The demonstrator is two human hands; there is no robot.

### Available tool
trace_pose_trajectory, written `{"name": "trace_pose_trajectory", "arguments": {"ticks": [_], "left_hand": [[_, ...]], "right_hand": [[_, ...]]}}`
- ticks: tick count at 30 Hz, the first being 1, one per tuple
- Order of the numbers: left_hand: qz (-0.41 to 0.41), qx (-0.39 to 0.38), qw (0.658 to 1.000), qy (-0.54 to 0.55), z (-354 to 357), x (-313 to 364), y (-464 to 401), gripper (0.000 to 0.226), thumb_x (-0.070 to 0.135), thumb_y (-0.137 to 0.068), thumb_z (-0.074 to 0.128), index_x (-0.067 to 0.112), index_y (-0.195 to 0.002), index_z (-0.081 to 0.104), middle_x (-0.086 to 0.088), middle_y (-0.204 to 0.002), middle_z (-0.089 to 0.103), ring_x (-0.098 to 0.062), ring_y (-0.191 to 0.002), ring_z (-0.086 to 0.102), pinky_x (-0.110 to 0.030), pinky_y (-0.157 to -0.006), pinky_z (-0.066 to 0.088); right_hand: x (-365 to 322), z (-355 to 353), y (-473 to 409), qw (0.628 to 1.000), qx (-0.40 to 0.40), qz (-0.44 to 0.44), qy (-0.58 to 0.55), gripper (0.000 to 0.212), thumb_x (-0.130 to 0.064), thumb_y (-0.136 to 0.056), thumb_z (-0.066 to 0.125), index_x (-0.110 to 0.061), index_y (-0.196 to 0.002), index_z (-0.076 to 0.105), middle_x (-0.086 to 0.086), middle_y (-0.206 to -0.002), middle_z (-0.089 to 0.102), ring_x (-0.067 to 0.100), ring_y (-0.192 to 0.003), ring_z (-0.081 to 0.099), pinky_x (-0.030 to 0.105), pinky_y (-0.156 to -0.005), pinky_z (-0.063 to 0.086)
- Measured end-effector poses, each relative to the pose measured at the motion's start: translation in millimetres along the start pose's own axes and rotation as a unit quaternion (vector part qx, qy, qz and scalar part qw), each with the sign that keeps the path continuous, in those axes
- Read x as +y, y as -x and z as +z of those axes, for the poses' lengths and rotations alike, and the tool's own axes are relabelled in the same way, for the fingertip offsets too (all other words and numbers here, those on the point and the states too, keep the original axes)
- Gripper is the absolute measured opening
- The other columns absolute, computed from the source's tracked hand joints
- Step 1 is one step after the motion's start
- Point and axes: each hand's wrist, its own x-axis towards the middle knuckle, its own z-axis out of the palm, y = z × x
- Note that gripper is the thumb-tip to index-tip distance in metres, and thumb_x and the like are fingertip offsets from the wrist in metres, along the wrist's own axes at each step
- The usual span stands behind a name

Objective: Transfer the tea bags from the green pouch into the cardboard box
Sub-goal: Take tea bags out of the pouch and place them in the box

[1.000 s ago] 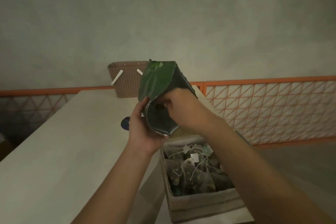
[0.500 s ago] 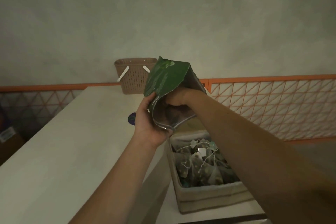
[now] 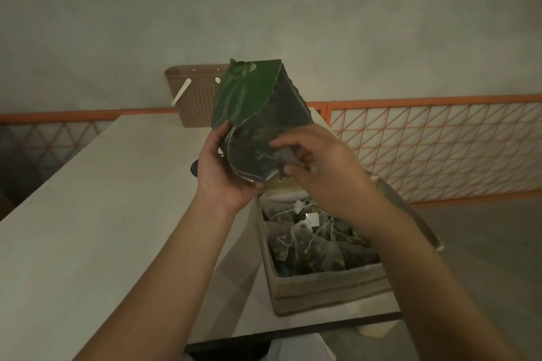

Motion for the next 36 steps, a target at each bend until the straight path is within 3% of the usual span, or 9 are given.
{"name": "trace_pose_trajectory", "arguments": {"ticks": [3, 6, 13, 17, 22, 27, 29, 31, 36], "left_hand": [[0.008, -0.017, 1.000, 0.004, -3.6, -2.9, -2.0, 0.059, 0.045, -0.095, 0.053, 0.019, -0.148, 0.052, -0.013, -0.148, 0.055, -0.032, -0.137, 0.051, -0.047, -0.114, 0.040], [0.026, -0.016, 1.000, 0.002, -8.2, -5.9, -1.1, 0.056, 0.042, -0.096, 0.055, 0.023, -0.148, 0.051, -0.010, -0.148, 0.055, -0.033, -0.137, 0.052, -0.048, -0.115, 0.038], [0.055, -0.002, 0.998, -0.037, -14.5, -10.9, 10.2, 0.056, 0.042, -0.096, 0.053, 0.023, -0.149, 0.050, -0.006, -0.148, 0.056, -0.029, -0.136, 0.053, -0.044, -0.115, 0.039], [0.064, -0.012, 0.997, -0.041, -16.3, -13.7, 13.7, 0.055, 0.041, -0.098, 0.050, 0.022, -0.150, 0.049, -0.005, -0.149, 0.055, -0.028, -0.136, 0.054, -0.044, -0.113, 0.042], [0.060, -0.014, 0.997, -0.050, -13.3, -18.5, 16.1, 0.048, 0.039, -0.100, 0.049, 0.020, -0.144, 0.055, -0.005, -0.153, 0.051, -0.027, -0.138, 0.051, -0.043, -0.114, 0.041], [0.061, -0.007, 0.997, -0.050, -16.6, -19.5, 16.8, 0.045, 0.039, -0.101, 0.048, 0.021, -0.141, 0.057, -0.004, -0.152, 0.052, -0.027, -0.137, 0.052, -0.042, -0.115, 0.040], [0.062, -0.011, 0.997, -0.050, -17.3, -20.4, 17.5, 0.041, 0.040, -0.101, 0.047, 0.021, -0.135, 0.060, -0.003, -0.151, 0.052, -0.026, -0.136, 0.053, -0.041, -0.113, 0.043], [0.063, -0.009, 0.997, -0.053, -16.8, -21.5, 19.0, 0.039, 0.041, -0.101, 0.046, 0.021, -0.130, 0.063, -0.002, -0.149, 0.054, -0.025, -0.136, 0.054, -0.040, -0.110, 0.046], [0.070, 0.000, 0.996, -0.052, -16.1, -22.7, 23.9, 0.037, 0.041, -0.101, 0.047, 0.019, -0.121, 0.069, -0.003, -0.138, 0.064, -0.026, -0.130, 0.059, -0.039, -0.106, 0.050]], "right_hand": [[12.3, -5.1, 22.5, 0.994, 0.037, 0.067, -0.078, 0.047, -0.005, -0.087, 0.066, -0.031, -0.125, 0.058, -0.021, -0.106, 0.059, -0.010, -0.089, 0.055, 0.002, -0.078, 0.042], [28.7, -10.2, 40.0, 0.987, 0.051, 0.118, -0.097, 0.034, -0.005, -0.087, 0.067, -0.027, -0.112, 0.066, -0.019, -0.094, 0.062, -0.006, -0.088, 0.058, 0.004, -0.076, 0.044], [48.4, -33.5, 66.2, 0.959, 0.135, 0.165, -0.187, 0.023, -0.003, -0.086, 0.068, -0.022, -0.099, 0.069, 0.004, -0.089, 0.061, 0.023, -0.090, 0.065, 0.033, -0.082, 0.057], [47.3, -40.7, 75.2, 0.967, 0.079, 0.180, -0.161, 0.020, -0.004, -0.087, 0.068, -0.022, -0.096, 0.072, -0.002, -0.093, 0.066, 0.009, -0.089, 0.065, 0.015, -0.076, 0.052], [41.3, -40.1, 82.0, 0.960, 0.120, 0.177, -0.181, 0.010, -0.019, -0.088, 0.068, -0.015, -0.095, 0.073, -0.005, -0.091, 0.071, 0.007, -0.088, 0.066, 0.013, -0.074, 0.049], [58.9, -30.3, 90.1, 0.982, -0.009, 0.168, 0.080, 0.025, -0.041, -0.083, 0.069, -0.018, -0.084, 0.079, -0.010, -0.097, 0.063, 0.008, -0.096, 0.053, 0.018, -0.077, 0.042], [54.0, -26.0, 88.8, 0.986, 0.008, 0.149, 0.078, 0.021, -0.039, -0.081, 0.071, -0.024, -0.095, 0.078, -0.013, -0.103, 0.063, 0.005, -0.101, 0.052, 0.019, -0.084, 0.043], [43.6, -20.1, 84.9, 0.991, 0.001, 0.123, 0.053, 0.035, -0.035, -0.080, 0.075, -0.028, -0.114, 0.070, -0.014, -0.114, 0.062, 0.002, -0.108, 0.051, 0.018, -0.094, 0.042], [30.4, -3.7, 74.2, 0.962, -0.175, 0.158, 0.138, 0.048, -0.044, -0.083, 0.068, -0.034, -0.129, 0.059, -0.014, -0.140, 0.048, 0.014, -0.132, 0.036, 0.036, -0.111, 0.032]]}}
